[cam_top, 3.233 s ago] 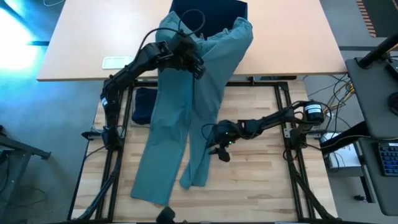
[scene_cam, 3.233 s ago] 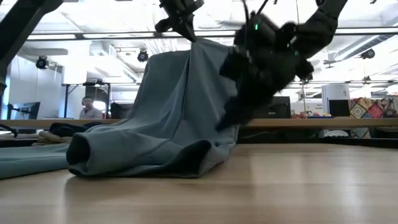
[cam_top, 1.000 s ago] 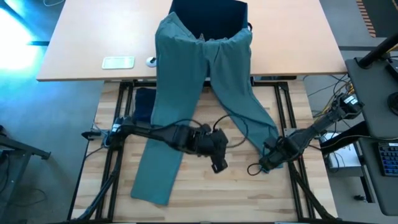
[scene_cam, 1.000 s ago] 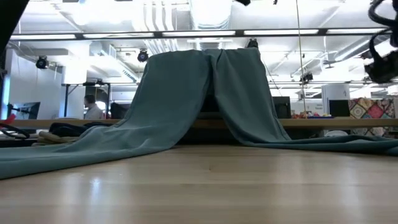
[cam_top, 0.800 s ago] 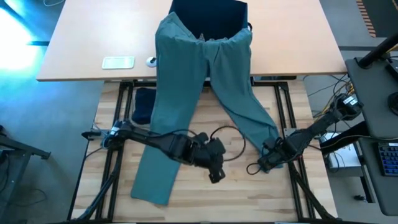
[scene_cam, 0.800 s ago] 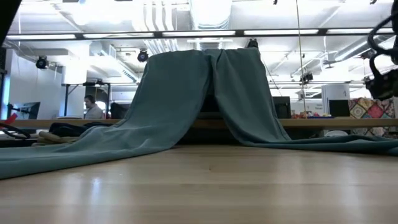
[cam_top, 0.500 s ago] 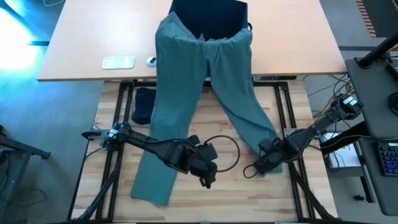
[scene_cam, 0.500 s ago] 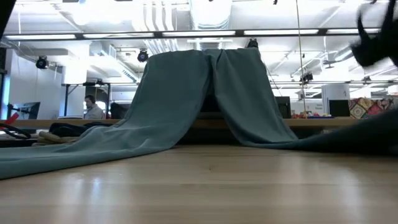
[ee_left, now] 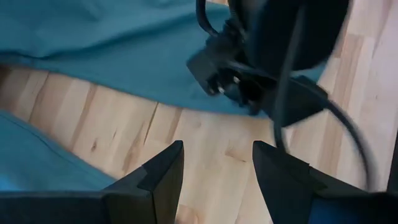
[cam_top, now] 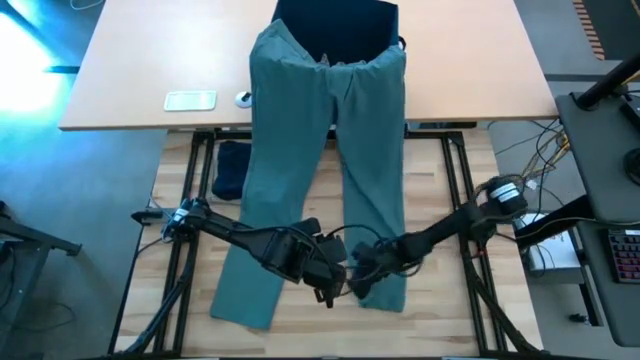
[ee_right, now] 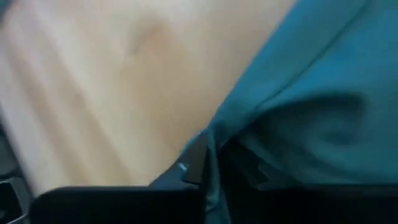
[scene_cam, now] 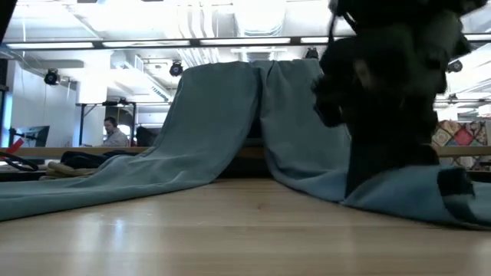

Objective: Fold Laundry from Bin
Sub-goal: Fold the gray pants

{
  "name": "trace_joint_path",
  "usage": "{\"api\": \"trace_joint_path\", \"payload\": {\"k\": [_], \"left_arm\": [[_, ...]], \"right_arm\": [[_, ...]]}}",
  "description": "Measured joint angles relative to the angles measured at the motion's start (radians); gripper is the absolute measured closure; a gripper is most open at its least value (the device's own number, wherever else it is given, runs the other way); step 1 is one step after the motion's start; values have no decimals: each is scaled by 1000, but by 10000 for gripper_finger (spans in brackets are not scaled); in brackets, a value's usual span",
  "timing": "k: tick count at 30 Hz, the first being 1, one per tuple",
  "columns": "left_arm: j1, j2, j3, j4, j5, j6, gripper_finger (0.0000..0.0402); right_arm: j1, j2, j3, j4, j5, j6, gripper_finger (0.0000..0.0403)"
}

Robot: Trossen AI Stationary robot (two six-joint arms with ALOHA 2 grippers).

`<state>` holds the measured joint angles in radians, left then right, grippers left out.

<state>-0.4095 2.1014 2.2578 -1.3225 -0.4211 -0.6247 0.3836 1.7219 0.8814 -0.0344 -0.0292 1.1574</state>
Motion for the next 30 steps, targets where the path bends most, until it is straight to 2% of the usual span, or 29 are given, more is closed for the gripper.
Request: {"api": "trace_joint_path", "payload": {"k": [2, 5, 9, 13, 16, 18, 21, 24, 27, 29, 30], "left_arm": [[0, 1, -2, -3, -5, 3, 225], [12, 6, -10, -1, -4, 6, 225], [46, 22, -49, 65, -8, 21, 225], [57, 26, -151, 328, -8, 95, 225], [60, 27, -277, 617, -6, 143, 226], [66, 28, -369, 791, -5, 145, 226], [77, 43, -521, 1070, -12, 134, 226], [82, 98, -608, 1216, -13, 96, 226], [81, 162, -617, 1189, 20, -2, 226], [79, 201, -607, 1078, 97, -73, 229], [76, 213, -596, 1022, 92, -109, 232]], "right_arm": [[21, 19, 47, -22, -25, -10, 345], [73, 9, 111, -144, -12, -39, 301], [174, -79, 209, -406, 116, -108, 242], [312, -143, 264, -709, 246, -168, 201], [407, -176, 263, -859, 274, -105, 188], [455, -177, 220, -863, 278, -67, 187], [499, -159, 134, -765, 318, -52, 188], [492, -132, 64, -622, 322, -59, 188], [473, -102, 35, -570, 303, -78, 188], [468, -102, 35, -576, 236, -100, 188], [466, -107, 40, -604, 183, -105, 188]]}}
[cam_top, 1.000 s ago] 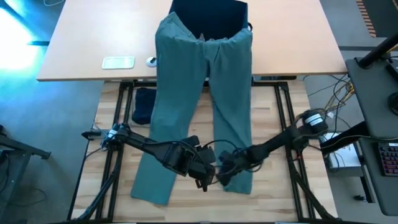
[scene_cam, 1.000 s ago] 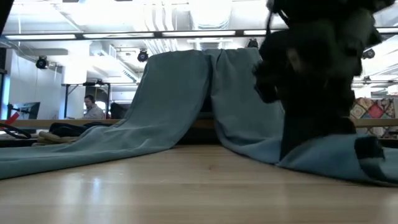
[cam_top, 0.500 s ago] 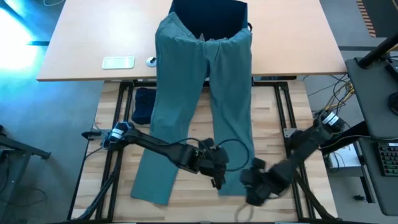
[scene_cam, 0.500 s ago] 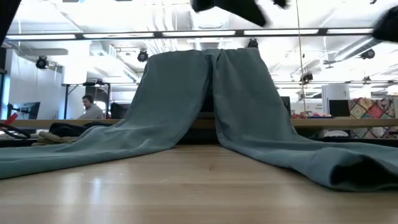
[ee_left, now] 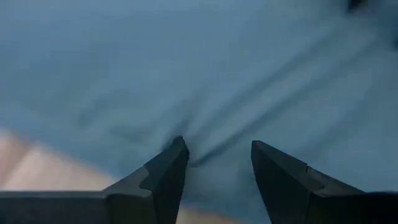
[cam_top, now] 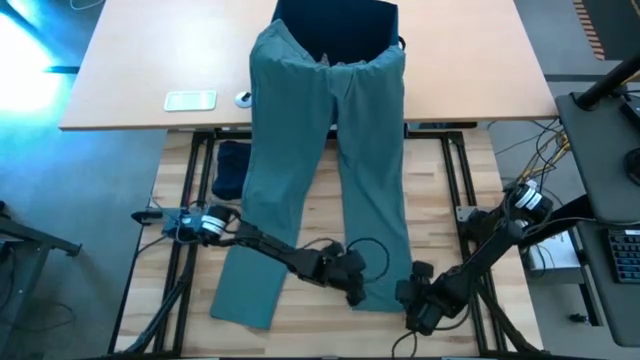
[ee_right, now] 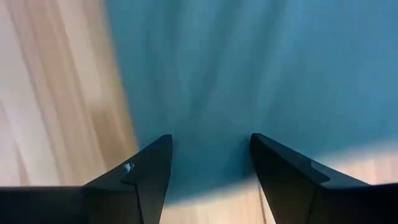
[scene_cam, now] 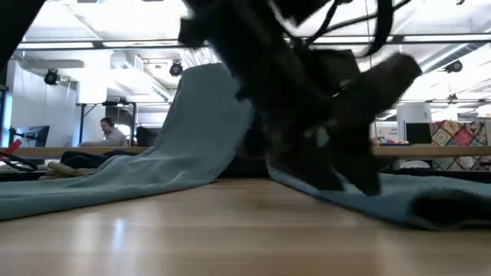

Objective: Fold Laundry from Bin
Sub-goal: Fold the gray pants

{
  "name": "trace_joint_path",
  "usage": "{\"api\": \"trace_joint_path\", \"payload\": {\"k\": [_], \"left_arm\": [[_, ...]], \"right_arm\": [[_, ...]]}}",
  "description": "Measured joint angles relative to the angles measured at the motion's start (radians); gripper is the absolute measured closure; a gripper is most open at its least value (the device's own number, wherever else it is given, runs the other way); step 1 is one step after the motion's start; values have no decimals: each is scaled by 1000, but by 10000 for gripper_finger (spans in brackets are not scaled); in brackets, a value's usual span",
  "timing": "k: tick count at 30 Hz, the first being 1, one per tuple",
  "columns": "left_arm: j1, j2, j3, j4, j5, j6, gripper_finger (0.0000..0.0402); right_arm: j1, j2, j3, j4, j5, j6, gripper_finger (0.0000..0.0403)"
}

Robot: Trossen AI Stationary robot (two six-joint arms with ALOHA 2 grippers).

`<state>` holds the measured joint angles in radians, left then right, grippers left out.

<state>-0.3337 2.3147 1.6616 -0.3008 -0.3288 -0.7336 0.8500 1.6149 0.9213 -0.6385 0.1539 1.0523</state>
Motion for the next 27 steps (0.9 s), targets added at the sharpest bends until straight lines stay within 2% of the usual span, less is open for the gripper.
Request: {"api": "trace_joint_path", "payload": {"k": [3, 5, 7, 12, 18, 23, 25, 27], "left_arm": [[-16, -3, 32, -245, 19, -87, 246], [-32, -17, 59, -346, 2, -98, 256], [-41, -31, 91, -419, 6, -85, 264], [-48, -56, 202, -489, -14, -29, 267], [-49, -50, 216, -405, -23, -9, 260], [-51, -26, 152, -403, -15, -19, 263], [-51, -15, 116, -439, 8, -53, 265], [-52, -38, 94, -518, 47, -86, 267]], "right_arm": [[11, -31, 38, -164, -74, 3, 188], [38, -69, 73, -244, -51, 8, 188], [58, -114, 95, -241, 6, 9, 188], [70, -169, 88, -116, 246, 9, 188], [19, -101, 20, -83, 344, 11, 188], [-74, -10, -8, 116, 325, -119, 188], [-104, 35, -9, 197, 276, -175, 188], [-120, 65, -6, 204, 198, -194, 188]]}}
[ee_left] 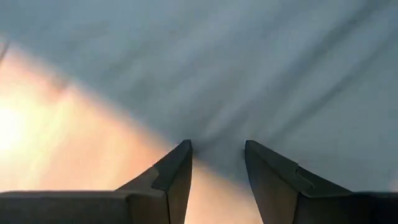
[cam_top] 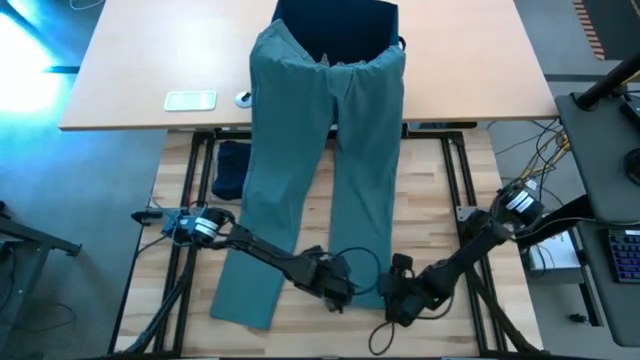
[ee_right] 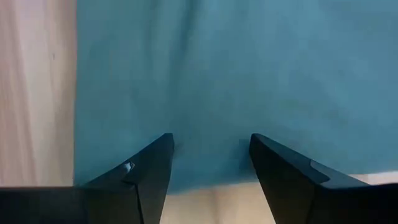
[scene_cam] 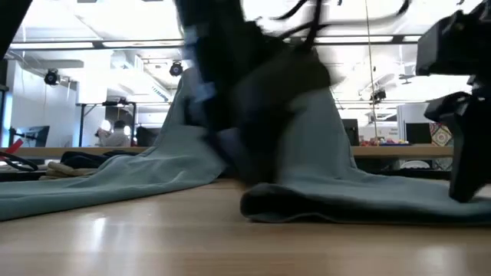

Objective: Fold Laundry from Bin
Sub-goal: Fold the gray pants

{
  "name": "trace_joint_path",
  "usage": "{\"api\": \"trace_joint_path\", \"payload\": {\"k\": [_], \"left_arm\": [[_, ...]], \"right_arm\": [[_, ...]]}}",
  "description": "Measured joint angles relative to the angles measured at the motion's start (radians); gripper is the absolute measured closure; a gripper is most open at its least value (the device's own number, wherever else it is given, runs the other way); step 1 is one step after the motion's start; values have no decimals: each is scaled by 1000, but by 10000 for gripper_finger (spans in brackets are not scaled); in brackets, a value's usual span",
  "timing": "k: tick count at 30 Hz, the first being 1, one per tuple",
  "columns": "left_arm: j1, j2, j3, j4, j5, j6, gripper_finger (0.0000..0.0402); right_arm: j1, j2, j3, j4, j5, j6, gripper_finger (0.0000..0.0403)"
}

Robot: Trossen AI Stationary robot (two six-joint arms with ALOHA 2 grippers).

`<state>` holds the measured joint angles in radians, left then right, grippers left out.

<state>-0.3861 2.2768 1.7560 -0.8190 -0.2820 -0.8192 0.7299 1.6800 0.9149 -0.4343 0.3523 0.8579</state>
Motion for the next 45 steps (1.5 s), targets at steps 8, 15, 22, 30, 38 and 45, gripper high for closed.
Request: {"api": "trace_joint_path", "payload": {"k": [8, 15, 22, 30, 38, 45], "left_arm": [[-50, -122, -3, -122, -71, -46, 270], [-90, -125, -4, 197, -113, 153, 270], [-105, -52, -6, 371, -104, 288, 270], [-136, 55, 15, 524, -102, 448, 270], [-125, 211, 252, 422, -213, 684, 270], [-82, 329, 517, 131, -130, 680, 273]], "right_arm": [[76, -103, 21, -209, -65, 77, 188], [194, -244, 22, -222, 103, 229, 188], [248, -238, 17, -241, 104, 335, 188], [259, -239, 16, -242, 51, 275, 188], [258, -239, 18, -242, 6, 345, 188], [256, -239, 25, -241, 6, 414, 188]]}}
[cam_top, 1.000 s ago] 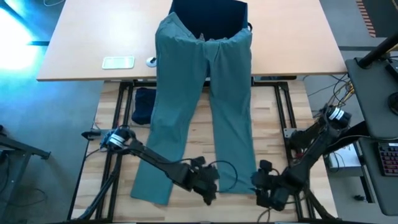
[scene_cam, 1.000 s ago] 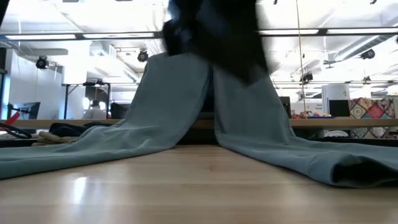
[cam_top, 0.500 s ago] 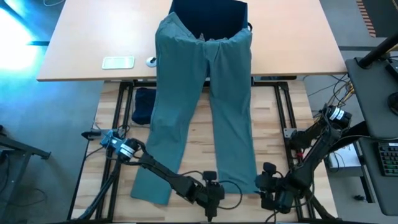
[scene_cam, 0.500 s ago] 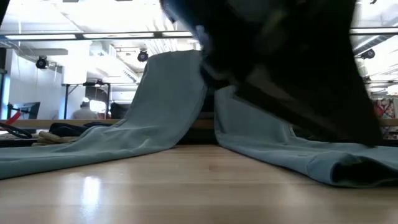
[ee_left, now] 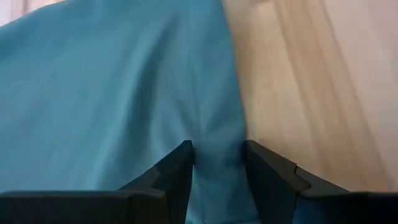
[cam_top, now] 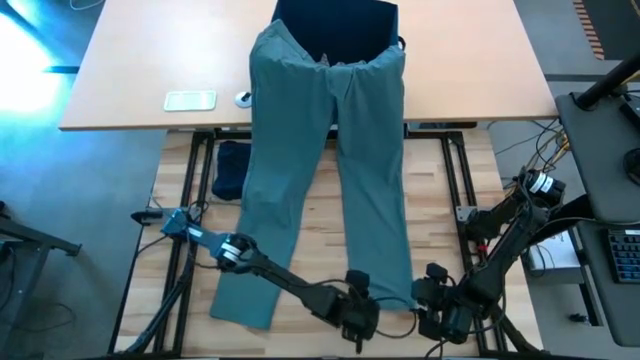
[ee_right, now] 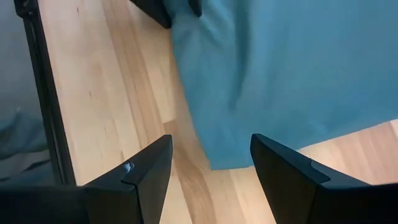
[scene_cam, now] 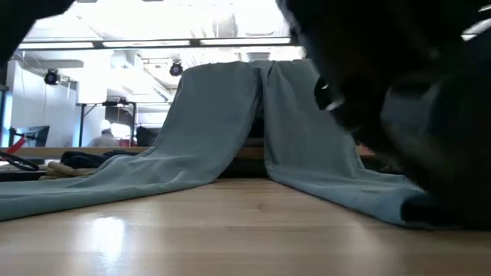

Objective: Fold Laundry from Bin
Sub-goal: Fold the gray pants

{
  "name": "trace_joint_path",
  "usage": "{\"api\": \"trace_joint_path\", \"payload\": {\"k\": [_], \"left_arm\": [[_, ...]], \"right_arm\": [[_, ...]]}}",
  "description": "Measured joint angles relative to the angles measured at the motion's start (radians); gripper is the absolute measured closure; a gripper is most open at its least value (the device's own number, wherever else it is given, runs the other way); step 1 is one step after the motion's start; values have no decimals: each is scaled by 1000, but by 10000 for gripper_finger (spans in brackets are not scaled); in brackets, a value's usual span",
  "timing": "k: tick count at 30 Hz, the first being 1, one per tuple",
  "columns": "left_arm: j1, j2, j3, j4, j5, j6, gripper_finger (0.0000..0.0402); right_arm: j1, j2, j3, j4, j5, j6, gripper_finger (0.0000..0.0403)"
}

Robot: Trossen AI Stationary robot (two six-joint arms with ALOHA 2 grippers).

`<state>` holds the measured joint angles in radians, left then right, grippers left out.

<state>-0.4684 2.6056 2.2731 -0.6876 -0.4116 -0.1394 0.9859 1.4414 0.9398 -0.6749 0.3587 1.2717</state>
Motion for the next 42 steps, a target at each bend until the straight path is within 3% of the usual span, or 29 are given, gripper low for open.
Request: {"api": "trace_joint_path", "payload": {"k": [4, 10, 14, 20, 26, 32, 39, 42], "left_arm": [[14, 6, 41, -45, 6, 6, 303], [13, 4, 51, -94, 2, -9, 393], [11, -7, 82, -154, -37, -64, 393], [12, -73, 84, -271, -122, -339, 400], [15, -107, 80, -287, -141, -522, 401], [8, -130, 82, -331, -119, -606, 401], [-58, -181, 77, -353, 2, -693, 401], [-85, -158, 59, -392, 11, -770, 401]], "right_arm": [[0, 0, 0, 3, 0, 34, 188], [0, 0, 0, 6, 0, 53, 188], [0, 0, 0, 9, 0, 53, 188], [70, 2, 2, 75, 9, -11, 188], [159, 75, -43, 55, 136, 189, 181], [124, 217, -60, 74, 136, 274, 164], [98, 202, 13, 80, 144, 128, 178], [66, 191, 15, 79, 210, 61, 182]]}}
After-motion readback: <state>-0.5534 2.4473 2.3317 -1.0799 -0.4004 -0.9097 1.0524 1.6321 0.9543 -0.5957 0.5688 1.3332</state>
